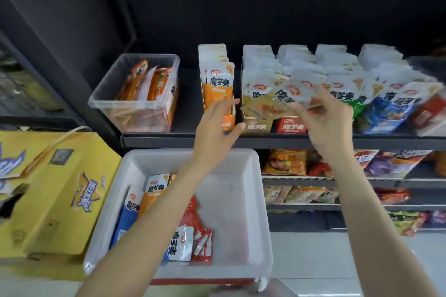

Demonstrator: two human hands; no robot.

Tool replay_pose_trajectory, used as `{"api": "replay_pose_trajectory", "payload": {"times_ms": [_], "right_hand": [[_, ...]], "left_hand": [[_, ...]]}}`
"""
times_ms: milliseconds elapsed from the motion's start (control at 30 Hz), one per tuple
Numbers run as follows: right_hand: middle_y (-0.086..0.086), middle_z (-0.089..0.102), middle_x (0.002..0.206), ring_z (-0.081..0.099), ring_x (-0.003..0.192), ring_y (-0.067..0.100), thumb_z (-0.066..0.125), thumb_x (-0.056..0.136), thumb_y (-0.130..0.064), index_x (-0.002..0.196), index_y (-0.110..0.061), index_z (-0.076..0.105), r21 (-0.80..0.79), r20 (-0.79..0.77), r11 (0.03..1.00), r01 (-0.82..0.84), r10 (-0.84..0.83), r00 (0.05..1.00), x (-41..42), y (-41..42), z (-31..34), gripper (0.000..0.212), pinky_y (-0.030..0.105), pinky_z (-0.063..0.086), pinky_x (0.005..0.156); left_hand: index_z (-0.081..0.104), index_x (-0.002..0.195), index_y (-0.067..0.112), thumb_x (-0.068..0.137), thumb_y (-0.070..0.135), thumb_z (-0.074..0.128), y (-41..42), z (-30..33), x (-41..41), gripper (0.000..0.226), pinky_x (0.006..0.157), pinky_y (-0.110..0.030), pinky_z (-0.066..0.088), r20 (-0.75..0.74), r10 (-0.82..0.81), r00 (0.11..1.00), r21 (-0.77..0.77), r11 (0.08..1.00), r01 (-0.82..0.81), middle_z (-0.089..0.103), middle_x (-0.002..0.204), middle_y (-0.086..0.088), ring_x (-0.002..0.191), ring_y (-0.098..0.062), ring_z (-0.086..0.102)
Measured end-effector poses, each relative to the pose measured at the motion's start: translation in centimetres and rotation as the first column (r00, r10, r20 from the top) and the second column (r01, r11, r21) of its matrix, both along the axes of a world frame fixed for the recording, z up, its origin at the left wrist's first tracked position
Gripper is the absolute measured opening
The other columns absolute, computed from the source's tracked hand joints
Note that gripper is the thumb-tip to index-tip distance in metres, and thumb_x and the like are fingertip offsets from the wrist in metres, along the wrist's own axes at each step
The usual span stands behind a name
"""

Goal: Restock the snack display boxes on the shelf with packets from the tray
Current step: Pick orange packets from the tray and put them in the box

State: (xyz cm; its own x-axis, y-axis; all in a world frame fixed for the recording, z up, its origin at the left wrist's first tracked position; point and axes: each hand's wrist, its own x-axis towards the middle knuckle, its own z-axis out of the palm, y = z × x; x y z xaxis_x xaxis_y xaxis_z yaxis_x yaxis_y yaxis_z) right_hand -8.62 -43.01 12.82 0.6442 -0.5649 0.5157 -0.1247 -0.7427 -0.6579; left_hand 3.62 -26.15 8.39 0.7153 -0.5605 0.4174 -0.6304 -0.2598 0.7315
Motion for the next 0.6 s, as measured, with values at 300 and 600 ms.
{"api": "replay_pose_trajectory", "payload": {"times_ms": [300,600], "right_hand": [[0.008,0.061,0.073,0.06,0.057,0.027,0.066,0.086,-0.01,0.087,-0.006,0.062,-0.515,-0.173,0.852,-0.094,0.005,0.985,5.6,-1.2,0.1,0.006,0.028,0.04,0.048],[-0.002,0.059,0.068,0.053,0.052,0.017,0.068,0.083,-0.043,0.106,-0.008,0.046,-0.229,-0.13,0.952,0.204,-0.238,0.963,5.2,0.2,-2.5,0.048,0.023,0.03,0.046]], "left_hand": [[0.065,0.114,0.008,0.078,0.015,0.071,-3.6,-2.7,1.3,0.037,0.079,-0.037,0.052,0.393,-0.029,0.919,0.376,0.917,-0.132,0.059,0.117,-0.01,0.108,-0.029,0.054],[0.06,0.124,0.015,0.086,0.02,0.063,-2.2,-2.7,1.4,0.038,0.09,-0.032,0.045,0.374,0.007,0.927,0.281,0.952,-0.12,0.057,0.126,-0.006,0.117,-0.023,0.047]]}}
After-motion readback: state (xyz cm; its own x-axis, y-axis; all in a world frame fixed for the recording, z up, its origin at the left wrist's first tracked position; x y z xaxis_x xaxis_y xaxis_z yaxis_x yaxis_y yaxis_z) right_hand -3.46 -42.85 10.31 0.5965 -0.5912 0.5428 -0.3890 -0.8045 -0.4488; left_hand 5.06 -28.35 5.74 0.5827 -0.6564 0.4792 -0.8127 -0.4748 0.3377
